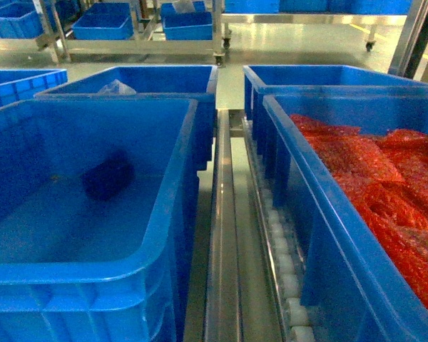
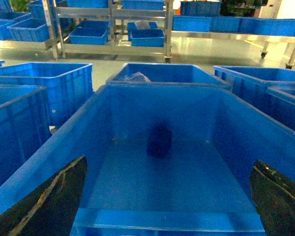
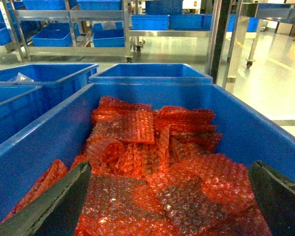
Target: Pick blue part to blue bin on bottom shelf
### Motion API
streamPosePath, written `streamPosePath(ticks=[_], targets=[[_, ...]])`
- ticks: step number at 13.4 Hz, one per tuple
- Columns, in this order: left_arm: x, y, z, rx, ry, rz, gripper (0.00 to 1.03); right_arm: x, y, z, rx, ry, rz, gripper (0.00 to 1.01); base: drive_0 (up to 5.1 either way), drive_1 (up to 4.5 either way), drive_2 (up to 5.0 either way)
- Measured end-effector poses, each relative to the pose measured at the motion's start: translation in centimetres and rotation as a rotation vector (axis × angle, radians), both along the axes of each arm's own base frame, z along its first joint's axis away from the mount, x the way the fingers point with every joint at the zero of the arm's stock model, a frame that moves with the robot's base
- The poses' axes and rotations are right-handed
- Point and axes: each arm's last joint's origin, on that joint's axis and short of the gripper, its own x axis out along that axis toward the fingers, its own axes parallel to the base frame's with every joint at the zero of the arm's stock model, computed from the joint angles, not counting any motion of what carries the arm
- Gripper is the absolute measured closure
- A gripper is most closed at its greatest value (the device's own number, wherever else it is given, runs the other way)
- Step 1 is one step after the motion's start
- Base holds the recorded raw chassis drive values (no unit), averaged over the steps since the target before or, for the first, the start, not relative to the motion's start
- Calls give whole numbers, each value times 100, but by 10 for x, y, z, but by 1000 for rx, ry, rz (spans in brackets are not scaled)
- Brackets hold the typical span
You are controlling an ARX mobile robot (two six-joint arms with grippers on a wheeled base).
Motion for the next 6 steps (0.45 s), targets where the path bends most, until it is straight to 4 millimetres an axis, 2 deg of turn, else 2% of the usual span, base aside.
streamPosePath(ticks=[6], targets=[[0,0,0,0,0,0,5,0,0,0,0,0,0,3,0,0,0]])
